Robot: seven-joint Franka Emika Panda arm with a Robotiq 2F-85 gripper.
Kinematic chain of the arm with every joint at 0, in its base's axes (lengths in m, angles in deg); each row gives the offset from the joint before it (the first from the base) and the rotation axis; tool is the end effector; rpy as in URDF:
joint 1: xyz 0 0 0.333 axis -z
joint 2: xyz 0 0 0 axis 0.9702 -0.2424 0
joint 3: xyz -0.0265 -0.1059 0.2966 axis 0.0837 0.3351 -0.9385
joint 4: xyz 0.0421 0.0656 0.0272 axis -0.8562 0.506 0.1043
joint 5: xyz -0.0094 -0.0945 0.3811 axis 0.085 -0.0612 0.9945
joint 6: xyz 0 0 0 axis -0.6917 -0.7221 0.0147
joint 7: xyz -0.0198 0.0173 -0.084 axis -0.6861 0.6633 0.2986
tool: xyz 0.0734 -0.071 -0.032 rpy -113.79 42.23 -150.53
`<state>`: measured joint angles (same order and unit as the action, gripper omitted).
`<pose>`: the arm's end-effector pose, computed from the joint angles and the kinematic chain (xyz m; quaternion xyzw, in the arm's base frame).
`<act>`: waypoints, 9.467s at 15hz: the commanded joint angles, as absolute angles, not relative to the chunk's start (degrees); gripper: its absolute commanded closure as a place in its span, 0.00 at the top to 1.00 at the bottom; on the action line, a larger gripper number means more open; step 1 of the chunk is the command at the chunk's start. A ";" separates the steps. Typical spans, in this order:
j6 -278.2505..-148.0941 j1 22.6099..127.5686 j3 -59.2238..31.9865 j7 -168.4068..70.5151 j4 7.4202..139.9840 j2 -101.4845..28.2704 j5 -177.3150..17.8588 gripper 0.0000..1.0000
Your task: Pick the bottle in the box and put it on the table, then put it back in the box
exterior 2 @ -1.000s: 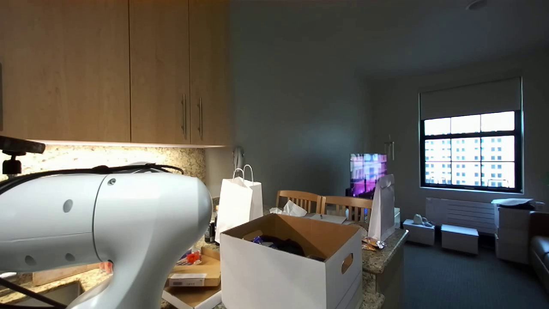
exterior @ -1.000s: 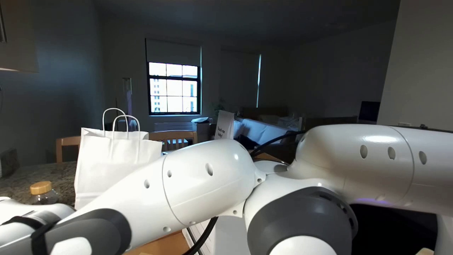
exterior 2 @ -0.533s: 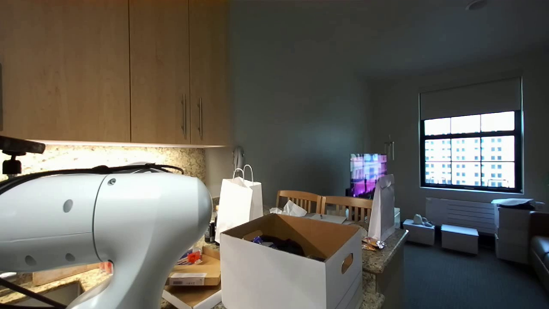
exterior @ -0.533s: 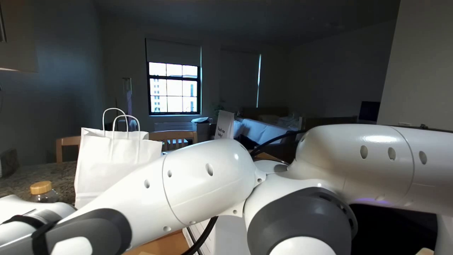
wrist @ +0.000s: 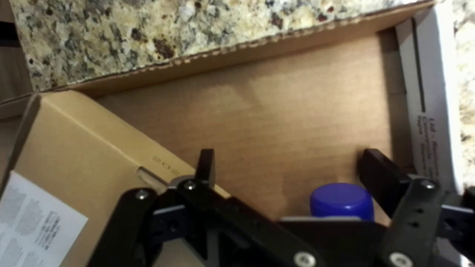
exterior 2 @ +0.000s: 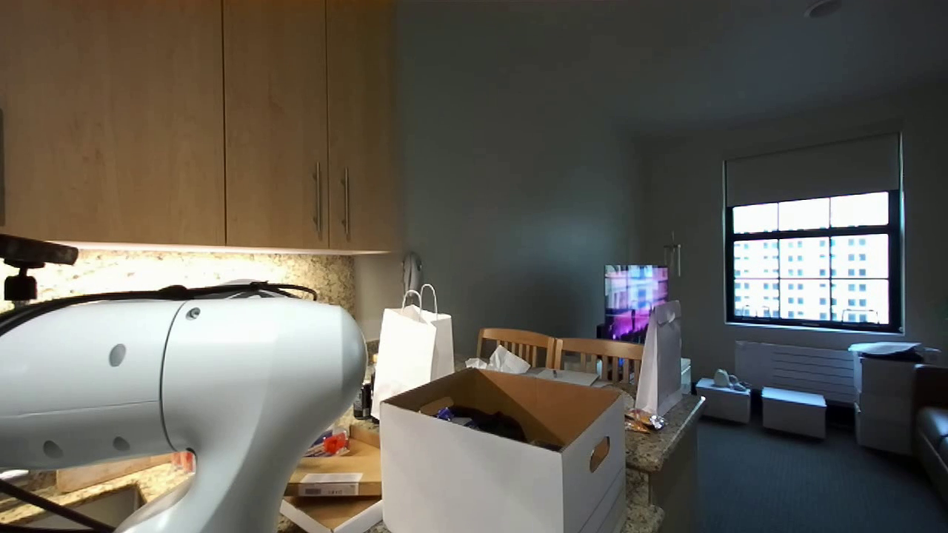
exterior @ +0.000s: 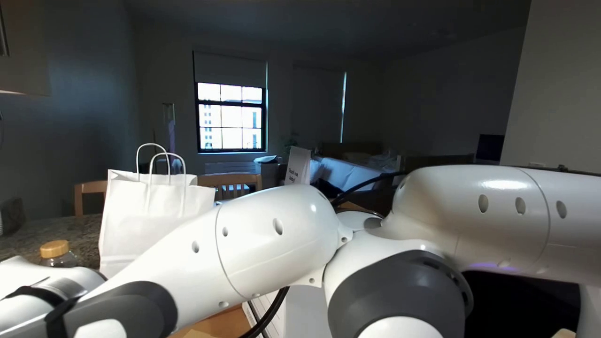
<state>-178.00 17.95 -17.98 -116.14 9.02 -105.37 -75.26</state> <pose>0.4029 0.6540 0.0788 0.9853 -0.1220 -0.0649 0.1000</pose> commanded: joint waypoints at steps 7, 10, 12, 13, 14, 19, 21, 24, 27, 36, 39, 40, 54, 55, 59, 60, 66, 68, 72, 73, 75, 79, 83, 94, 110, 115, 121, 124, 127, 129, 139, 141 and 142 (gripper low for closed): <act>-181.69 17.69 -17.53 -119.56 9.79 -105.35 -76.88 0.34; -181.81 17.64 -17.53 -119.36 9.96 -105.32 -76.95 0.15; -181.72 17.64 -17.51 -119.34 9.93 -105.29 -76.99 0.06; -181.67 17.62 -17.52 -119.30 9.91 -105.17 -77.01 0.05; -181.58 17.60 -17.52 -119.27 9.93 -105.01 -77.02 0.03; -179.71 17.38 -17.72 -119.16 9.06 -105.10 -76.97 0.02; -178.23 17.26 -17.68 -119.04 8.74 -105.19 -77.05 0.03; -177.68 17.24 -17.22 -119.40 8.57 -105.19 -77.46 0.30; -177.92 17.52 -16.87 -119.56 8.40 -105.18 -77.96 0.47; -179.32 17.71 -15.42 -121.44 8.96 -105.16 -79.35 1.00; -179.28 17.64 -14.98 -122.93 9.06 -105.16 -80.29 1.00; -179.27 17.63 -14.89 -123.35 9.03 -105.16 -80.56 0.91; -175.87 17.34 -15.74 -122.36 8.59 -104.39 -80.48 0.15; -175.84 17.35 -15.76 -122.30 8.60 -104.39 -80.45 0.15; -176.24 17.53 -16.41 -121.72 7.50 -104.40 -79.98 0.71; -176.47 17.45 -16.67 -121.52 7.25 -104.40 -79.87 0.78; -177.45 17.23 -17.07 -120.92 6.99 -104.40 -79.90 1.00; -177.77 17.35 -17.00 -120.50 7.84 -104.44 -80.04 0.80; -177.89 17.34 -16.71 -120.99 8.56 -104.86 -80.26 0.85; -177.86 17.22 -16.47 -121.13 8.53 -104.99 -80.50 0.84; -177.86 17.23 -16.39 -121.49 8.36 -105.16 -80.49 0.90; -178.13 16.74 -15.21 -122.37 8.29 -105.24 -81.52 0.69; -178.49 16.57 -14.52 -122.57 8.41 -105.24 -82.52 0.43; -177.86 16.01 -14.44 -121.92 6.95 -105.07 -83.06 0.15; -161.34 15.45 -14.49 -122.76 5.95 -96.34 -81.76 0.15; -156.74 16.64 -16.01 -122.34 6.04 -95.03 -79.68 0.15; -152.01 18.58 -16.89 -123.46 5.46 -92.92 -77.69 0.15; -147.61 20.61 -18.28 -122.41 5.85 -90.53 -75.73 0.15; -142.79 23.55 -21.27 -121.81 5.85 -88.29 -71.00 0.15; -139.32 24.73 -22.20 -123.36 5.80 -86.57 -69.12 0.15; -128.72 26.41 -19.82 -134.51 3.15 -78.88 -72.09 0.15; -127.40 27.98 -19.80 -138.68 3.20 -77.72 -71.23 0.15; -126.89 28.48 -19.51 -140.57 3.09 -77.09 -71.50 0.15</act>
